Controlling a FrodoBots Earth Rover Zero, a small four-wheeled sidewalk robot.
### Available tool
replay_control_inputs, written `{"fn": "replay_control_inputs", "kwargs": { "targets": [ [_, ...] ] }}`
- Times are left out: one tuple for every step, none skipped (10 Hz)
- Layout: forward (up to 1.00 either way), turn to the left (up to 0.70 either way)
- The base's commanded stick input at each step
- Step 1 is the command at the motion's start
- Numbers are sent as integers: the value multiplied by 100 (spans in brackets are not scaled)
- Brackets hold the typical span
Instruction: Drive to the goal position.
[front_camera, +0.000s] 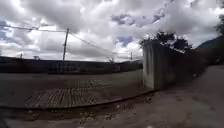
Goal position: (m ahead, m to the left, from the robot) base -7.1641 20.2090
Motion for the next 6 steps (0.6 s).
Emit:
{"fn": "replay_control_inputs", "kwargs": {
  "targets": [
    [0,45],
    [0,45],
    [0,45],
    [0,0],
    [0,0],
    [0,0]
  ]
}}
